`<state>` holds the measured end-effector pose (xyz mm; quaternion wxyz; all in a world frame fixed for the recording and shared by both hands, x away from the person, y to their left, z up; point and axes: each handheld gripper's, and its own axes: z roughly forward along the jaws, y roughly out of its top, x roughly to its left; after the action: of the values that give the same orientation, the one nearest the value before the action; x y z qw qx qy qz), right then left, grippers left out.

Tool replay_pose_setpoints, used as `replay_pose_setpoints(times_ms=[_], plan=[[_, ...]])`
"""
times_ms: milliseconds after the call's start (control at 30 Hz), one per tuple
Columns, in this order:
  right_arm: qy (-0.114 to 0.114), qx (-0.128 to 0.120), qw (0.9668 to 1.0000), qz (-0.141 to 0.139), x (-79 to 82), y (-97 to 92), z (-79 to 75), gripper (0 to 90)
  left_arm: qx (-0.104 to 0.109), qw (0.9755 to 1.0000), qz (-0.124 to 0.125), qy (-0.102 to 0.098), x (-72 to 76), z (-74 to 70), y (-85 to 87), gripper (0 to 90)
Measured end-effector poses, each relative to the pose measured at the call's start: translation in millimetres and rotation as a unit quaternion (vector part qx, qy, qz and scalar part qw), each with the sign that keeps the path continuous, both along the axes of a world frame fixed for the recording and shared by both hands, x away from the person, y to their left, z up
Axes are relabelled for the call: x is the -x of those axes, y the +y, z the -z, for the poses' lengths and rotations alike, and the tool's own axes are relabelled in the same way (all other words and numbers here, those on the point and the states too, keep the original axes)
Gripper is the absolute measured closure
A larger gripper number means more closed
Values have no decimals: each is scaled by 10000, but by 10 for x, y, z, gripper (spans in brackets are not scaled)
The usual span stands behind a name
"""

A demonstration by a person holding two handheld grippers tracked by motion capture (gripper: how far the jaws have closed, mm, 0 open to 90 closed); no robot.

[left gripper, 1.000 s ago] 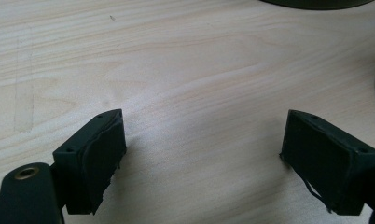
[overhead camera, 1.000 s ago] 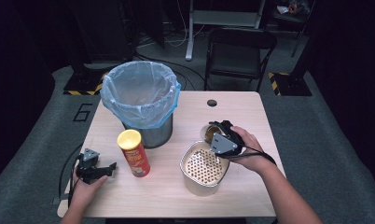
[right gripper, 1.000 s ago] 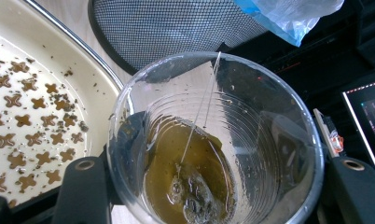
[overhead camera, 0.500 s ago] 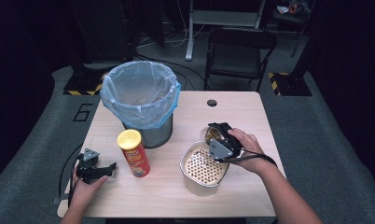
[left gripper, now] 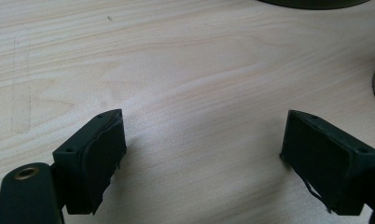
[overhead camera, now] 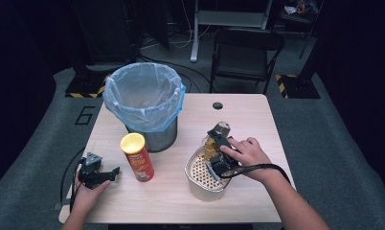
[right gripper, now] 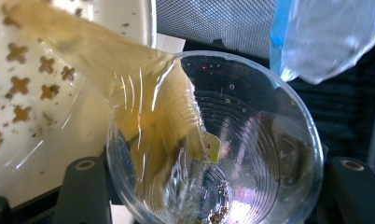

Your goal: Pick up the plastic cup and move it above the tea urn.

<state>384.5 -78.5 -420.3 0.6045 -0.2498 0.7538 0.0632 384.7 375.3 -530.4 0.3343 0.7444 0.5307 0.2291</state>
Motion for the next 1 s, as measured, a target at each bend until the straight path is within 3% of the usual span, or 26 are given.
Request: replay_pose_setpoints(times_ms=[33, 133, 167, 200, 233, 300, 367, 400, 433, 467, 600, 633, 700, 733, 867, 1000], plan=[[0, 0, 10000, 0, 0, 0, 0, 353, 0, 10000, 0, 0, 0, 0, 0, 133], [-418, 426, 9982, -92, 54, 32, 46, 351, -3, 10000, 7, 0, 0, 0, 0, 133], [-590, 687, 9957, -183, 63, 45, 39, 350, -3, 10000, 6, 1, 0, 0, 0, 133], [-731, 1114, 9904, -366, 78, 83, 21, 349, -2, 10000, 8, 2, 0, 0, 0, 133], [-731, 1114, 9904, -366, 78, 83, 21, 349, -3, 10000, 9, 2, 0, 0, 0, 133], [-984, 1129, 9880, -381, 119, 90, 38, 347, -3, 10000, 10, 3, 0, 0, 1, 133], [-1027, 1188, 9868, -396, 127, 92, 43, 346, 4, 10000, -3, -25, -1, 4, -2, 133], [-1016, 1498, 9828, -357, 144, 88, 53, 344, 3, 10000, -4, -27, -1, 4, -2, 133], [-1016, 1498, 9828, -357, 144, 88, 53, 344, 3, 10000, -4, -27, -1, 4, -2, 133], [-940, 1278, 9866, -381, 139, 79, 99, 343, 8, 10000, -10, -40, -1, 6, -3, 133], [-944, 1290, 9866, -338, 160, 89, 16, 342, 5, 10000, -3, -24, -1, 4, -2, 133], [-932, 1209, 9876, -363, 149, 88, 30, 342, 2, 10000, 0, -17, -1, 3, -1, 133], [-833, 822, 9925, -353, 152, 81, 73, 341, 3, 10000, 0, -17, 0, 3, -1, 133], [-807, 767, 9931, -367, 150, 80, 85, 340, 11, 10000, -12, -46, -1, 7, -4, 133], [-785, 958, 9916, -385, 144, 82, 74, 339, -2, 10000, 9, 2, 0, 0, 0, 133], [-799, 915, 9918, -387, 139, 75, 91, 338, -2, 10000, 9, 1, 0, 0, 0, 133]])
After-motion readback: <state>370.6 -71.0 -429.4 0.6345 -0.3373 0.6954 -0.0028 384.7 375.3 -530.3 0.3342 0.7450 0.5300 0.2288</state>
